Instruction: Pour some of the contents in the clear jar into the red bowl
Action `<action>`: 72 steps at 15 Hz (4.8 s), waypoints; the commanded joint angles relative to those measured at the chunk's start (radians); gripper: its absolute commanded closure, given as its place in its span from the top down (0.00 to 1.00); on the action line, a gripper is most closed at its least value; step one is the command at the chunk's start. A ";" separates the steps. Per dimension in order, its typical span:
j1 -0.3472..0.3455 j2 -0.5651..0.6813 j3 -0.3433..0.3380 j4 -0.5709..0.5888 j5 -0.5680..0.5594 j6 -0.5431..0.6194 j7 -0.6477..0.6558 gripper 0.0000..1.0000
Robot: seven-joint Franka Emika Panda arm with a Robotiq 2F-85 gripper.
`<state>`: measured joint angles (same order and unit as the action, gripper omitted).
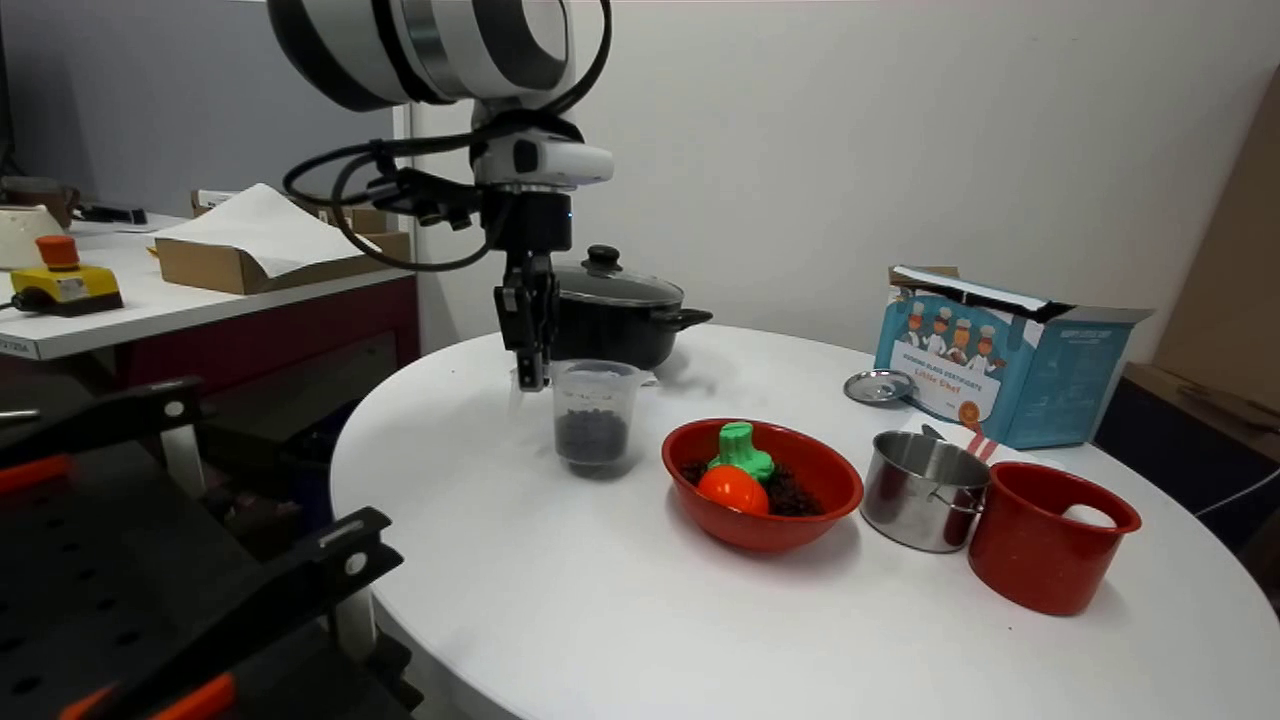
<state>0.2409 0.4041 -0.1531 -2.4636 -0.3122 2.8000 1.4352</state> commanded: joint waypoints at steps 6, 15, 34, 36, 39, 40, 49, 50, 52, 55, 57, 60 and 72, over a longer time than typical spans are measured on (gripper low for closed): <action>-0.366 -0.195 0.259 -0.079 0.378 -0.070 -0.583 0.11; -0.449 -0.164 0.071 0.170 0.653 -0.523 -0.941 0.12; -0.688 0.299 -0.019 0.775 0.903 -1.425 -1.296 0.12; -0.721 0.343 -0.030 0.814 0.937 -1.485 -1.298 0.12; -0.766 0.396 -0.047 0.872 1.000 -1.554 -1.291 0.12; -0.780 0.411 -0.052 0.889 1.026 -1.570 -1.290 0.12; -0.836 0.508 -0.054 0.953 1.235 -1.637 -1.288 0.12; -0.843 0.519 -0.055 0.959 1.250 -1.646 -1.288 0.12; -0.856 0.541 -0.055 0.971 1.279 -1.668 -1.291 0.12; -0.875 0.572 -0.050 0.983 1.317 -1.711 -1.292 0.12; -0.883 0.590 -0.048 0.989 1.343 -1.741 -1.292 0.12; -0.886 0.615 -0.047 0.996 1.377 -1.778 -1.292 0.12; -0.878 0.658 -0.060 1.016 1.459 -1.852 -1.265 0.11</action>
<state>-0.6372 1.0333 -0.2010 -1.4871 1.1139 0.9960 0.1547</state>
